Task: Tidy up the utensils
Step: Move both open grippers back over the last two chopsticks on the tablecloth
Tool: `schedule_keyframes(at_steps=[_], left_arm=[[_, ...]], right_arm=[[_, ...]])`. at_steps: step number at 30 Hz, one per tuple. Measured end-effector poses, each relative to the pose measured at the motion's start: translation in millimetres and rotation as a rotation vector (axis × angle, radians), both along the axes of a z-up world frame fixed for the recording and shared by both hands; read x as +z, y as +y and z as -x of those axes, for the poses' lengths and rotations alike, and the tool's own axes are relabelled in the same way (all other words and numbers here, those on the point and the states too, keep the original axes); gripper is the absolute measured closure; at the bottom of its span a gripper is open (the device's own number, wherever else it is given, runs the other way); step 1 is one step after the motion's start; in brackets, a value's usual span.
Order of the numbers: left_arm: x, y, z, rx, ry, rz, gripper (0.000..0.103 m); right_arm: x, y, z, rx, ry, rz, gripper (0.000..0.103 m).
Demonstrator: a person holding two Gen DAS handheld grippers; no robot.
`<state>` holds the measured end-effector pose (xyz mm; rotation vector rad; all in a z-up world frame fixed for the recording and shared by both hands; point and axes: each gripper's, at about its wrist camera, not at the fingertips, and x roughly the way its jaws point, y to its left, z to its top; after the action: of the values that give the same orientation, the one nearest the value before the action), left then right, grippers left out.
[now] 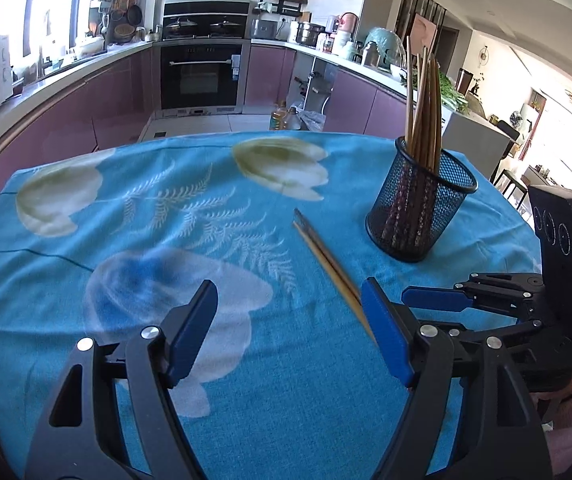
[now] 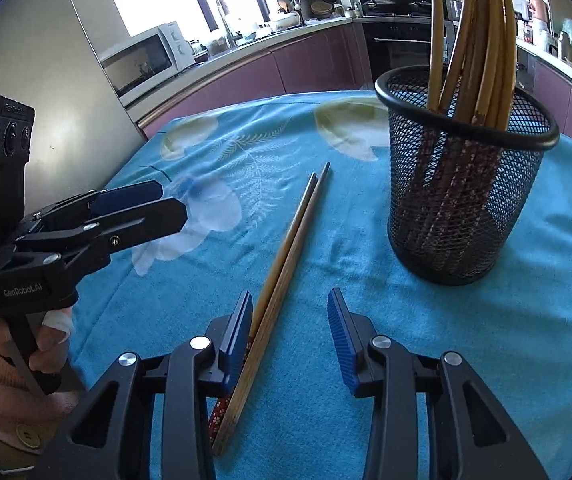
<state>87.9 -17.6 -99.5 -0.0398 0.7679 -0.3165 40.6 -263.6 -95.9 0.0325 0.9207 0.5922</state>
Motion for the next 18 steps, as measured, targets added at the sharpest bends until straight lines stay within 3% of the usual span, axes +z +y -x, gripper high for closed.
schedule_keyframes(at_steps=[10,18], left_arm=[[-6.6,-2.8,4.3,-0.01,0.019,0.007,0.03],[-13.1,-11.5,0.9,-0.042,0.042,-0.001,0.031]], right_arm=[[-2.9,6.9,2.3,-0.017,-0.014,0.054,0.072],[-1.9,-2.3,0.2,-0.048,0.007,0.042,0.077]])
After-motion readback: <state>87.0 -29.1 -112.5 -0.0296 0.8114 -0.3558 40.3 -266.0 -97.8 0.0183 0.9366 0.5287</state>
